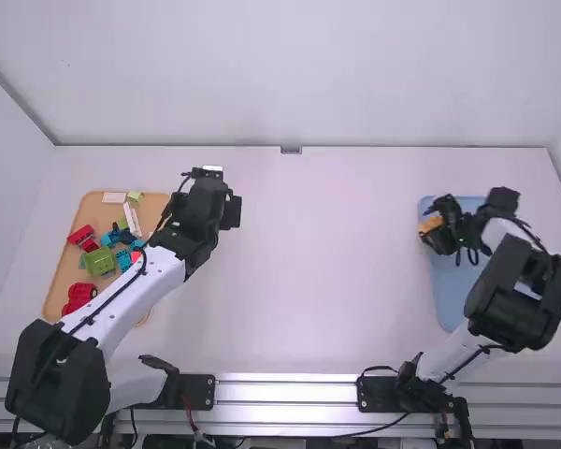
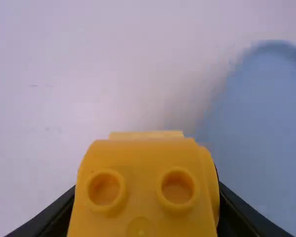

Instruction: Assemble lego blocks to make yellow taxi

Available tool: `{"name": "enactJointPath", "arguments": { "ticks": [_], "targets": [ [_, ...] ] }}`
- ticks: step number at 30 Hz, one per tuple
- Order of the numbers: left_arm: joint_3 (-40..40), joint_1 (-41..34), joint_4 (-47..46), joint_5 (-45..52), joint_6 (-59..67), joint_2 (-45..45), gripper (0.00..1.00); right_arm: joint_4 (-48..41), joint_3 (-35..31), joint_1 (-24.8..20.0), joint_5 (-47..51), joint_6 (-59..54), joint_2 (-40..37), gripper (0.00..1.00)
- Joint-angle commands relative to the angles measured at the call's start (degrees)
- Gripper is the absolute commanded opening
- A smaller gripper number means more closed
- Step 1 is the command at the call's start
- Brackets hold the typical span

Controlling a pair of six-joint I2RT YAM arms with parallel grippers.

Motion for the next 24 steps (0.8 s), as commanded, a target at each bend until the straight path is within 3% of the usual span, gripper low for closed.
{"name": "enactJointPath", "arguments": {
  "ticks": [1, 5, 9, 15, 17, 18, 21, 24],
  "targets": [
    [0.8, 0.1, 0.4, -0.8, -1.0, -0.9, 0.99, 6.0, -2.9, -4.8, -11.8, 6.8, -1.5, 0.41],
    [0.8, 0.1, 0.3, -0.8, -5.7, -0.9, 0.99, 22.6, -8.9, -8.2, -4.0, 22.3, -0.5, 0.46],
    [0.8, 0.0, 0.1, -0.8, -6.3, -0.9, 0.99, 29.2, -10.9, -8.8, 3.1, 29.9, 2.6, 0.55],
    [0.8, 0.1, -0.8, -0.8, -6.1, -0.9, 0.99, 25.6, -10.8, -8.9, 6.9, 33.4, 3.3, 0.57],
    [0.8, 0.1, -1.0, -0.8, -6.1, -0.9, 0.99, 25.1, -10.6, -8.3, 9.3, 34.6, 3.2, 0.68],
    [0.8, 0.1, -1.2, -0.9, -6.1, -0.9, 0.99, 23.8, -9.9, -7.7, 11.1, 35.0, 3.2, 0.82],
    [0.8, 0.1, -1.8, -1.0, -5.8, -0.9, 0.99, 17.2, -7.8, -6.2, 17.4, 35.0, 2.0, 0.99],
    [0.8, 0.1, -2.3, 0.1, -1.1, -1.0, 0.99, 9.4, -4.6, -3.9, 23.8, 35.0, 0.4, 0.99]
  ]
}}
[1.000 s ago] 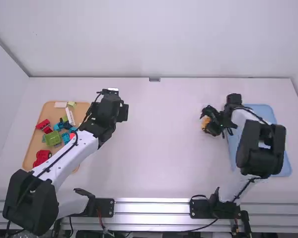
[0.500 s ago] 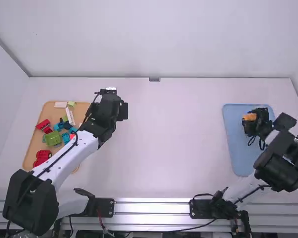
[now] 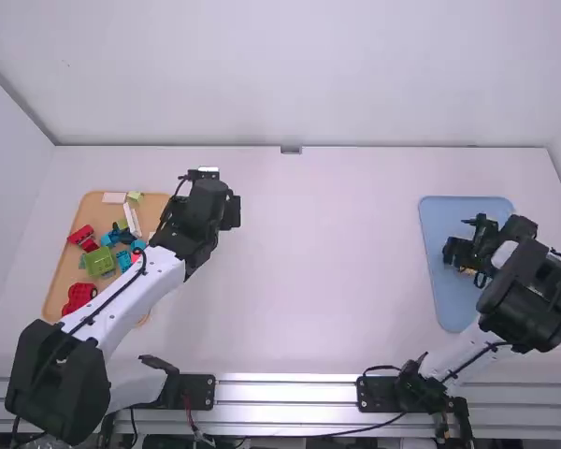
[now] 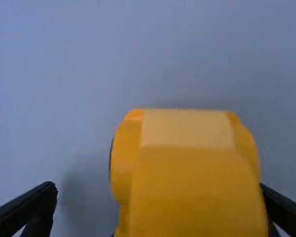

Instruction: Assemble lego blocks to make yellow taxi

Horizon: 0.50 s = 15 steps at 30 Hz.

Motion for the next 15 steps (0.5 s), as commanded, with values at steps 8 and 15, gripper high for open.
{"name": "enactJointPath", "arguments": {
  "ticks": [8, 15],
  "targets": [
    [0.8, -0.4, -0.9, 2.2, 9.5, -3.5, 0.99, -23.3, 13.3, 11.9, 24.0, 4.5, -8.8, 0.99],
    [0.8, -0.5, -3.1, 2.6, 9.3, -7.5, 0.99, -26.7, 16.4, 23.8, 31.5, 7.5, -15.4, 0.99]
  ]
}}
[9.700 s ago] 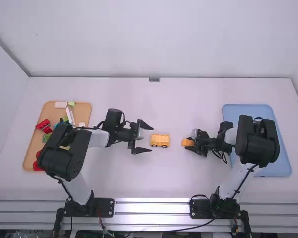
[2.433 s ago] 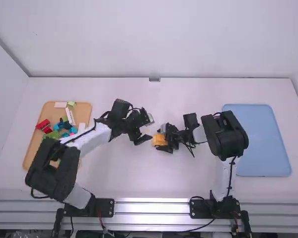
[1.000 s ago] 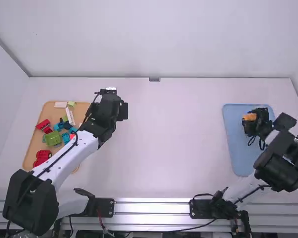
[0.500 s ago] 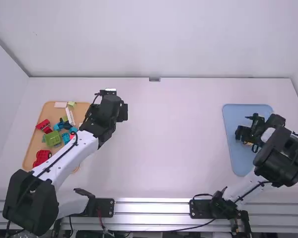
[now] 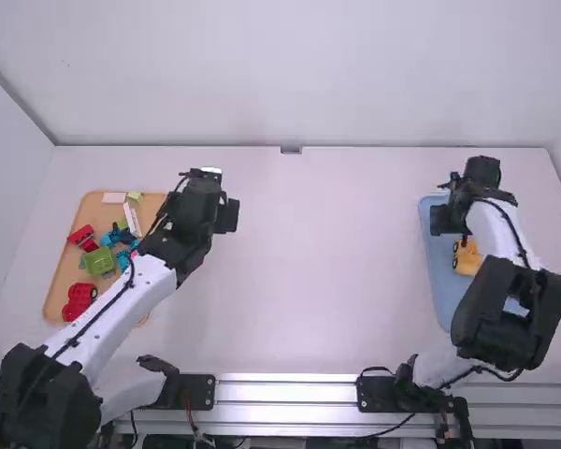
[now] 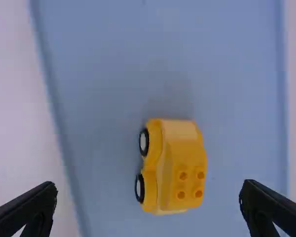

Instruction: Assemble lego blocks to make yellow taxi

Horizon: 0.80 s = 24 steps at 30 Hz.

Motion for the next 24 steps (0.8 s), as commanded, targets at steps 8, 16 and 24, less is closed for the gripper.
{"name": "enactJointPath", "arguments": {
  "ticks": [8, 16, 24],
  "targets": [
    [-4.1, -1.0, 6.6, 4.7, 0.8, -3.8, 0.99, 13.8, -3.6, 20.7, -8.7, -2.4, -9.2, 0.99],
    [-16.9, -0.9, 24.3, 13.5, 7.6, -9.8, 0.99, 33.8, -13.2, 30.5, -7.3, -1.8, -9.8, 0.99],
    [-25.3, 1.7, 30.7, 19.4, 7.0, -14.8, 0.94, 37.2, -20.0, 30.0, -10.1, -5.4, -12.3, 0.95]
  ]
}}
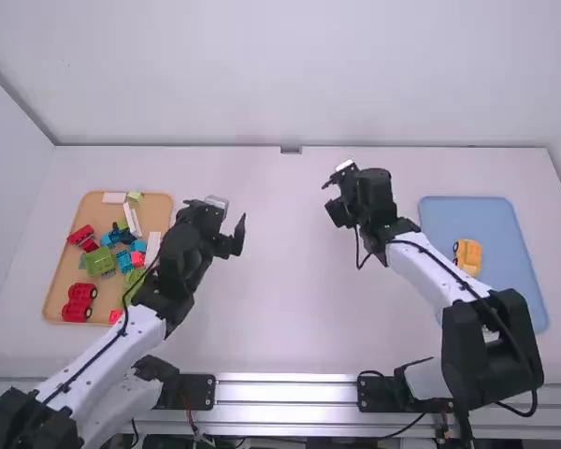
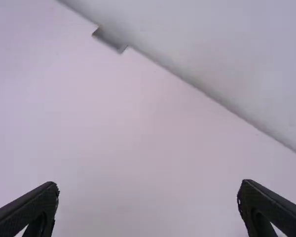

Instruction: Assemble lego blocks to make yellow taxi

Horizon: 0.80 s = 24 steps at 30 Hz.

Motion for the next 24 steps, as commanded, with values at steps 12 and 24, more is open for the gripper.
{"name": "enactJointPath", "arguments": {
  "ticks": [12, 24],
  "targets": [
    [-12.2, 12.3, -11.2, 6.9, -4.1, -12.7, 0.75, -4.5, -10.5, -11.0, -5.8, 9.8, -12.5, 0.77],
    [-25.8, 18.9, -21.2, 6.9, -4.1, -29.1, 0.46, -4.5, -25.3, -17.1, -5.8, 21.8, -27.3, 0.52]
  ]
}}
